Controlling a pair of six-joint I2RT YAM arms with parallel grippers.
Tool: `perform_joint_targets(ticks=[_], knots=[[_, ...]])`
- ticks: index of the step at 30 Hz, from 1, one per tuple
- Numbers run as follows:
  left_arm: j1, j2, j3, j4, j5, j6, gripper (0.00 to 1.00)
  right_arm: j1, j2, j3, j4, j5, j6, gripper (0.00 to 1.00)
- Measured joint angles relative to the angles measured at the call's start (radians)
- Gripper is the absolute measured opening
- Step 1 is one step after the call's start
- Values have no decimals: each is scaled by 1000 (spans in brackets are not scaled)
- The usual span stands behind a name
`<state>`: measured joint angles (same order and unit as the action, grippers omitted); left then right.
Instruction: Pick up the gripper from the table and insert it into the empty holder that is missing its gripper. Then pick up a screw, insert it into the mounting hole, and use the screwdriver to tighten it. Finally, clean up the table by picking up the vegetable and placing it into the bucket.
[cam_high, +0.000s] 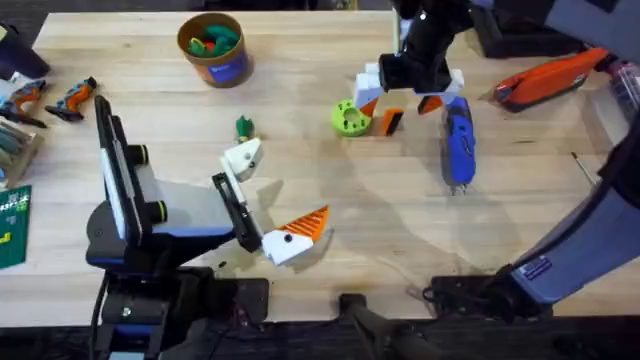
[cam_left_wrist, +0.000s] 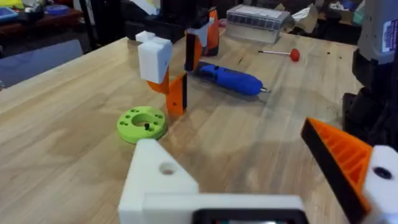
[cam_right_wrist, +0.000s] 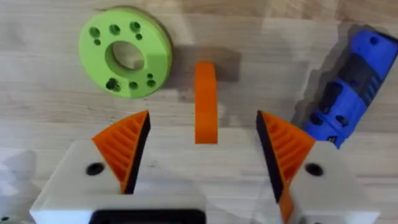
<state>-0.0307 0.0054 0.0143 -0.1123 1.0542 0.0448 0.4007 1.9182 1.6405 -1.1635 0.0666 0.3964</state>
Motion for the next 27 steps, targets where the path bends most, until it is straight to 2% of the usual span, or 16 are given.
perform_joint_targets(ticks=[10, 14, 22, 27], knots=[[0, 0, 0, 0, 0, 0, 985, -10, 0, -53, 40, 0, 12, 942], [0, 0, 0, 0, 0, 0, 985, -12, 0, -53, 43, 0, 15, 881], [0, 0, 0, 0, 0, 0, 985, -12, 0, -53, 43, 0, 16, 551], [0, 0, 0, 0, 0, 0, 985, -12, 0, -53, 44, -1, 15, 307]])
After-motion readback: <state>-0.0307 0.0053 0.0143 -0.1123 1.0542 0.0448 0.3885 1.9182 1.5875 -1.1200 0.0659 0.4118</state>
